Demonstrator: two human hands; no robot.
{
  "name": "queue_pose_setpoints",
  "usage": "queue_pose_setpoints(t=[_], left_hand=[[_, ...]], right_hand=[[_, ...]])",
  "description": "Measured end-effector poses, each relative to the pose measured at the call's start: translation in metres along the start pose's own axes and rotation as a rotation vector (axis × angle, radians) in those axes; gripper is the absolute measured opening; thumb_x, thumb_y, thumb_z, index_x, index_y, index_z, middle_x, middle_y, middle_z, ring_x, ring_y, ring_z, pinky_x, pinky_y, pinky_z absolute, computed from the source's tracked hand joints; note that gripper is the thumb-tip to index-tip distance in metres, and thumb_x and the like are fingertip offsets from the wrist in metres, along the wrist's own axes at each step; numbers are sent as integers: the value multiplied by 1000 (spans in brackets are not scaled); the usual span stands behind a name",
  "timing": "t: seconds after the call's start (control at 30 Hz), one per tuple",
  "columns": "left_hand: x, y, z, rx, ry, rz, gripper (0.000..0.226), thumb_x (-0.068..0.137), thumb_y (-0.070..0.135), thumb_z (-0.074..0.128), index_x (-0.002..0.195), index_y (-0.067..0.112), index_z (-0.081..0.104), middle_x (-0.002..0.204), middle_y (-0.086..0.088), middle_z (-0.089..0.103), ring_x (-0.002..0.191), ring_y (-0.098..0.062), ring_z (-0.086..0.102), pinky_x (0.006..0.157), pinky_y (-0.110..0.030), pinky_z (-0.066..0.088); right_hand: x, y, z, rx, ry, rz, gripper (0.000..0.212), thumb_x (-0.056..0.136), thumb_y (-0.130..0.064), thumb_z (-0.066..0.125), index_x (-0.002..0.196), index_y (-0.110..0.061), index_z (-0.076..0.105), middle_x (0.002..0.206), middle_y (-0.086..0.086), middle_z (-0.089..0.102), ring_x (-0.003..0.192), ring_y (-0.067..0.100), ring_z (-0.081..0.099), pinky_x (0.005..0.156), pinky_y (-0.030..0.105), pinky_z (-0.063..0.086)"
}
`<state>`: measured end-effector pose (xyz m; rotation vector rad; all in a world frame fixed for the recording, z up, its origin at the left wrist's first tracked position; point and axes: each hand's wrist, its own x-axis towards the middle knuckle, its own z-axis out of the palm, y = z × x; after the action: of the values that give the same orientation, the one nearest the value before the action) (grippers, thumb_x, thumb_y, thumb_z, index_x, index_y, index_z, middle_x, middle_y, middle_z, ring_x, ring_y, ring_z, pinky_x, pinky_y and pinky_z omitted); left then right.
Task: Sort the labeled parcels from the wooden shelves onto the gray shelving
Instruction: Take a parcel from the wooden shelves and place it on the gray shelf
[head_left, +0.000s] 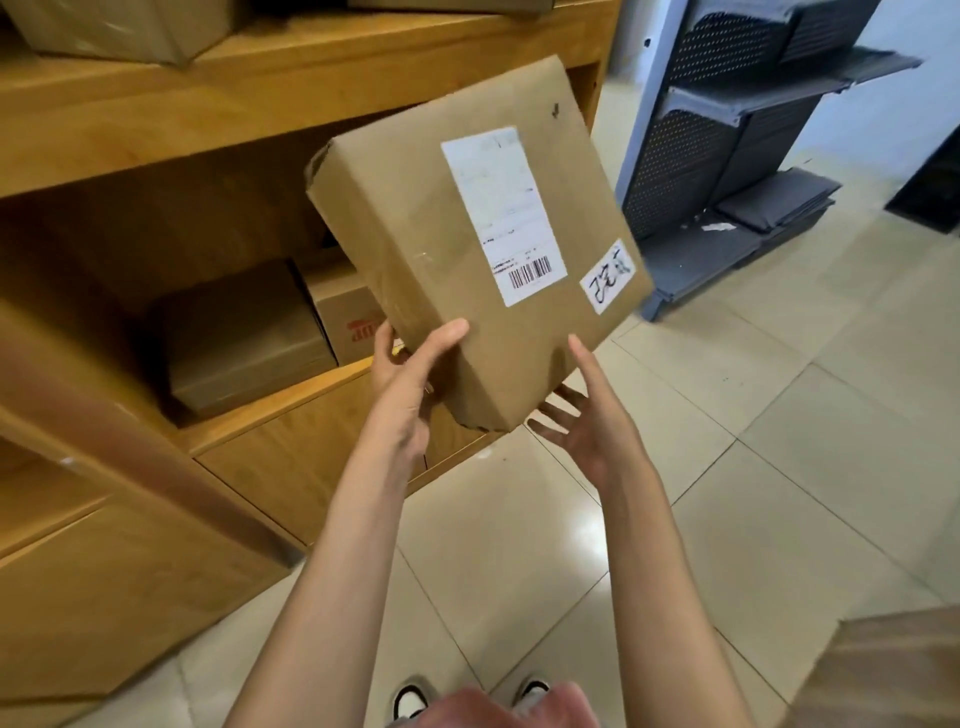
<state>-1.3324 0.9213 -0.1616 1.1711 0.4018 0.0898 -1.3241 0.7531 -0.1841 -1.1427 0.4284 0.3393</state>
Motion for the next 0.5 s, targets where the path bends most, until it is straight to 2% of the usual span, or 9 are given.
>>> queue_pose_setpoints(t=[0.1,0.17,0.3,0.4,0.43,0.5], left_hand=[[-6,-1,1,-58,-71,-75,114,30,45,88,135,25,46,119,-3,63,112,-23,57,83,-40,53],[-7,-1,1,-59,-76,-84,128,20,54,91,136,24,45,119,-3,64,110,-22,58,78,-39,54],[-9,-1,2,-61,-89,-84,133,20,62,88,139,25,41,124,-4,61,116,-23,57,84,-42,54],[-13,-5,7,-27,-108,-83,141,22,63,88,144,37,25,127,1,56,114,-20,56,88,-47,52],[-15,-9,9,8,-129,-77,139,26,58,89,144,42,19,128,3,54,112,-18,56,85,-44,54],[-18,-16,14,49,-150,-40,121,37,46,85,138,49,17,128,7,53,109,-12,57,72,-30,57]], right_hand=[[-4,1,7,114,-102,-26,49,82,-51,63,124,-27,54,120,4,61,109,26,61,91,47,53],[-5,0,8,144,-99,-44,58,75,-53,65,126,-26,53,120,4,61,109,25,61,82,42,56],[-5,-1,8,140,-60,-67,73,68,-54,69,132,-25,50,127,4,61,110,24,62,81,40,57],[-6,2,15,173,-63,-95,70,73,-51,68,135,-25,46,128,4,60,110,26,63,80,40,58],[-6,4,17,198,-66,-104,69,75,-49,68,135,-24,45,128,4,60,109,27,64,80,40,58],[-6,8,21,232,-97,-114,68,79,-48,69,137,-23,43,129,6,61,108,28,65,83,41,58]])
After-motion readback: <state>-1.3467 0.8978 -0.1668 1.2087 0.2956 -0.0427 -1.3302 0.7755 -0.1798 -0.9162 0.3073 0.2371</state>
